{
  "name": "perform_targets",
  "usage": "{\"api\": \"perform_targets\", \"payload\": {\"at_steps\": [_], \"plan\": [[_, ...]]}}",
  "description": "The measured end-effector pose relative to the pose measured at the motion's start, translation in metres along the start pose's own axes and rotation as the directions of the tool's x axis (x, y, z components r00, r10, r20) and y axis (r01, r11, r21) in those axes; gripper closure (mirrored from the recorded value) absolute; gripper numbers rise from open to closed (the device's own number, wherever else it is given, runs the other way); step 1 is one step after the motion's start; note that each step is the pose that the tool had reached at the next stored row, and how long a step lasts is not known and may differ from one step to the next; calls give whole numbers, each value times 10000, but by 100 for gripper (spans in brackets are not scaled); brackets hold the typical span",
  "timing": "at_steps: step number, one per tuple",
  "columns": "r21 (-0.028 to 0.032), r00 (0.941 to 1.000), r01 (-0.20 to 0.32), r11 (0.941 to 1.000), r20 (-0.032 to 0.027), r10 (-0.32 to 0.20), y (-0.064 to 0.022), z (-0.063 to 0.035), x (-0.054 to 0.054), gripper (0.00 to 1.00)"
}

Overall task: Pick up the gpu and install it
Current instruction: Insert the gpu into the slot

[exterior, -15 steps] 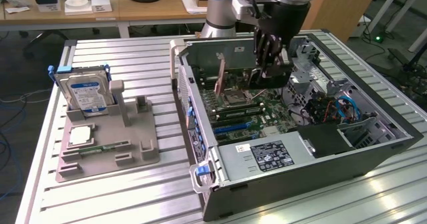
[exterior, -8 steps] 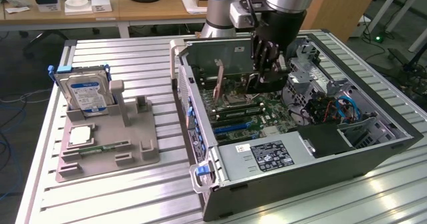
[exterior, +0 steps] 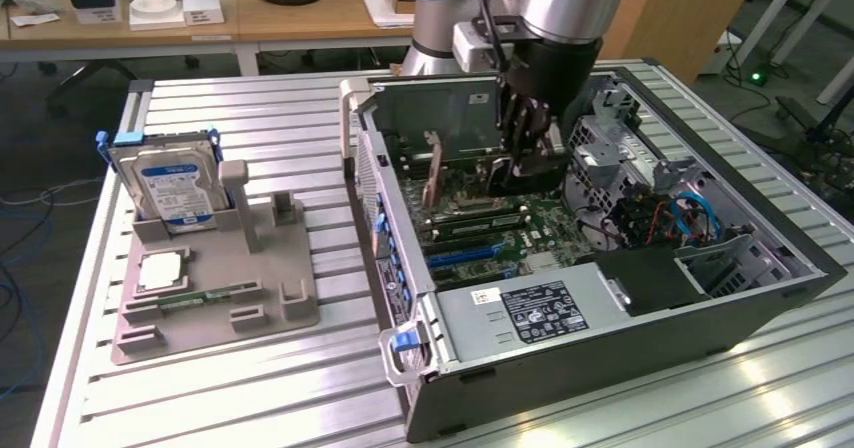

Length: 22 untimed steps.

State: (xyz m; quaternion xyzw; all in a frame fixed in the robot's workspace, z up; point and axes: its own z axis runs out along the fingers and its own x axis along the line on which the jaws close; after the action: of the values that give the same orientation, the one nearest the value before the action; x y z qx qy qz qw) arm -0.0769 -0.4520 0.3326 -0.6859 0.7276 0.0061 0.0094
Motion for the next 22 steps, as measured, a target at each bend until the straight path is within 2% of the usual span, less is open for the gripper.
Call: {"api": "perform_targets", "payload": {"at_steps": [7,11,17,22], "plan": [[-36,10000,-2,10000,-3,2,5,90,30,73],[-47,10000,0,10000,-3,0,47,148,34,73],[-61,10000,-1,10000,-1,1,50,213,75,73],[-72,10000,-1,10000,-5,1,95,301,81,73]]}}
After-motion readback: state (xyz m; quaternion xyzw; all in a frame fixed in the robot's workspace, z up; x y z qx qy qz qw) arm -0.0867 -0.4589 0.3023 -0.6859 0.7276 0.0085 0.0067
